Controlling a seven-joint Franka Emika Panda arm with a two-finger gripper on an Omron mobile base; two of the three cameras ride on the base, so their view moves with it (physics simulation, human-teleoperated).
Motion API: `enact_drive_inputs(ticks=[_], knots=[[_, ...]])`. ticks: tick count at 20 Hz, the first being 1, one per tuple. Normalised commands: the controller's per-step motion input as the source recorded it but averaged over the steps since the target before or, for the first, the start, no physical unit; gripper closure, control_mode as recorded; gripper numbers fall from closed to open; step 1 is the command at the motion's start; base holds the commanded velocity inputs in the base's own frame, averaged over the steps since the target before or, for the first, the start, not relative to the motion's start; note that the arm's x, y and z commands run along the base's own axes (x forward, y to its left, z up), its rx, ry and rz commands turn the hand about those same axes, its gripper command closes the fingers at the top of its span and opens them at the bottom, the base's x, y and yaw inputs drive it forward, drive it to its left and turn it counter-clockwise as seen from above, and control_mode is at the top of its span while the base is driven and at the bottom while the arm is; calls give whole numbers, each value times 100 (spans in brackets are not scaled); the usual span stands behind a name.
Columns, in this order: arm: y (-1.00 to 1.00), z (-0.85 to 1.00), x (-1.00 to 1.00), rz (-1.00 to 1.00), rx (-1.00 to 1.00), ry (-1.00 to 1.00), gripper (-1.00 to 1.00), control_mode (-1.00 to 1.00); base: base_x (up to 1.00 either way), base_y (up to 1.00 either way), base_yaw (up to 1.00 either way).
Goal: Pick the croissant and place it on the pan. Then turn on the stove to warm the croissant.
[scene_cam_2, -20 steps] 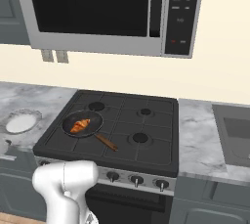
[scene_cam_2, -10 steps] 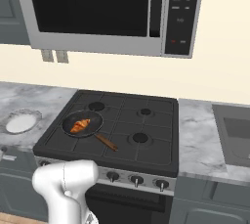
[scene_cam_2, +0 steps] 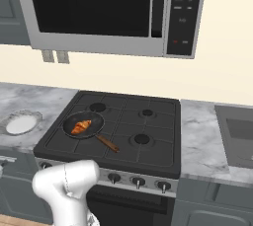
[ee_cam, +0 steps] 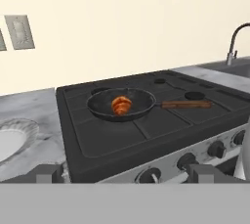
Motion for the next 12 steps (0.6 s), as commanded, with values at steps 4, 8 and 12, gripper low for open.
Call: enact_drive_inputs(ticks=[4,8,12], knots=[[0,-45,0,0,-2,-21,-100,-100,0,0,0],[0,-49,3,0,-2,-16,-100,-100,0,0,0],[0,-50,22,0,-2,-7,-100,-100,0,0,0]])
